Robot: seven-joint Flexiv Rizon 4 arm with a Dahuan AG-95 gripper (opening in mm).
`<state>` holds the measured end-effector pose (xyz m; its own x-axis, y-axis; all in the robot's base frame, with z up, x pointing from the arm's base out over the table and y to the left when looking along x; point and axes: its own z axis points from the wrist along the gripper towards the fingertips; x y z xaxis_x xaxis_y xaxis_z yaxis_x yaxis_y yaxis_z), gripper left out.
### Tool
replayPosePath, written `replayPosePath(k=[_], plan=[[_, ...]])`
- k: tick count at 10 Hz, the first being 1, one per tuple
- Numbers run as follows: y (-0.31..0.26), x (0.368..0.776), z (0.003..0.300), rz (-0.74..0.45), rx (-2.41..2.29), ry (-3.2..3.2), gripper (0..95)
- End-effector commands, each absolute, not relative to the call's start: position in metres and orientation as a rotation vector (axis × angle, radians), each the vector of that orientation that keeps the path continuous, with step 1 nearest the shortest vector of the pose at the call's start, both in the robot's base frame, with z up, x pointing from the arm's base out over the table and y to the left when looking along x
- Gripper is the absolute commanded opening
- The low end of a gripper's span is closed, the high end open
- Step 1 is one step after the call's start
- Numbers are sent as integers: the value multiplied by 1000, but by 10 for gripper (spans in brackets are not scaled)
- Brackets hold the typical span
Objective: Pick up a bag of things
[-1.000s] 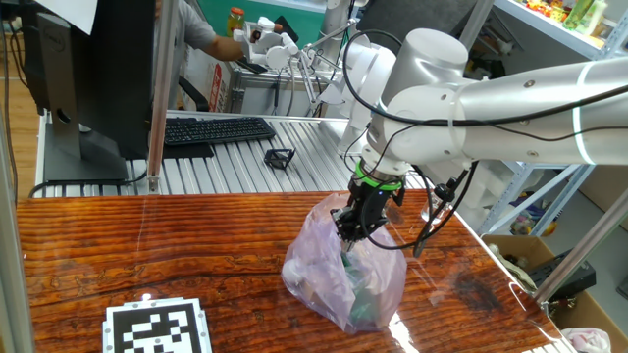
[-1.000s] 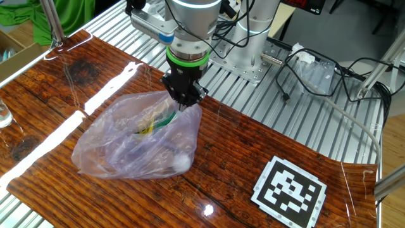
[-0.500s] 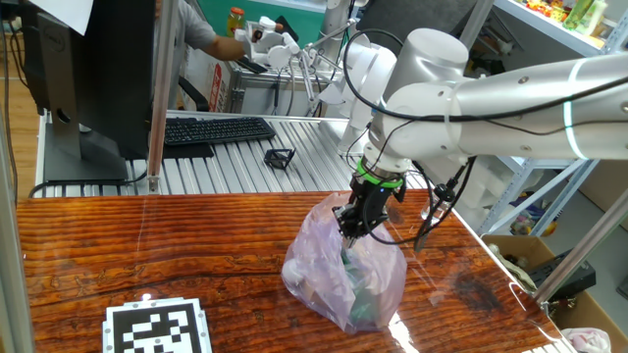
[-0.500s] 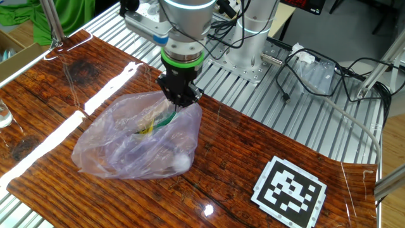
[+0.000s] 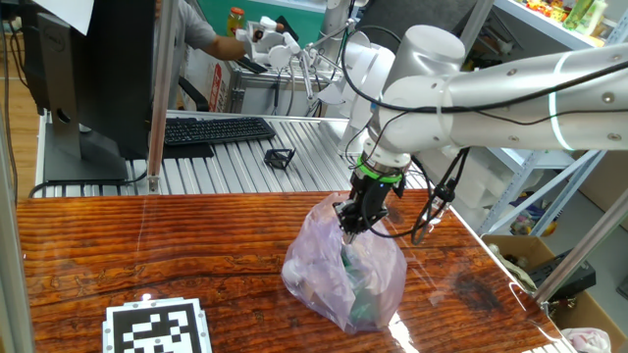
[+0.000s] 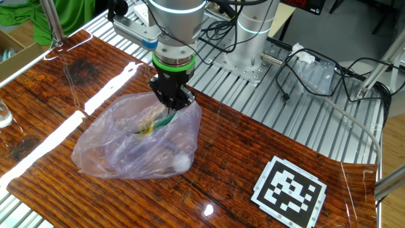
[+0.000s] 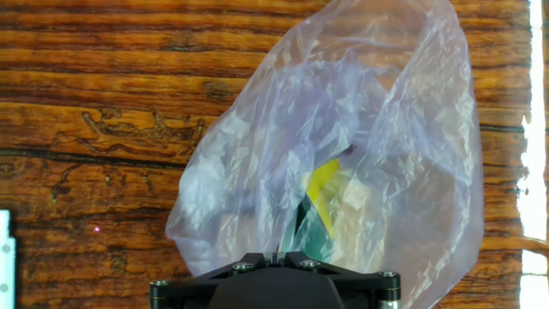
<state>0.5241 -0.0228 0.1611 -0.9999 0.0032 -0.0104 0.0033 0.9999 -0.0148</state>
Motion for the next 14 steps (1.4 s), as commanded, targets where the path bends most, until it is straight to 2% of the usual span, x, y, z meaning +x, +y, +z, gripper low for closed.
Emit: replayPosePath(k=[1,2,3,5,14], plan=[[-25,527,158,-19,85,3132,0],[-25,527,158,-16,134,3135,0],[-25,527,158,-13,164,3133,190],[-25,527,158,-14,148,3128,950],[-25,544,146,-62,69,3136,950]])
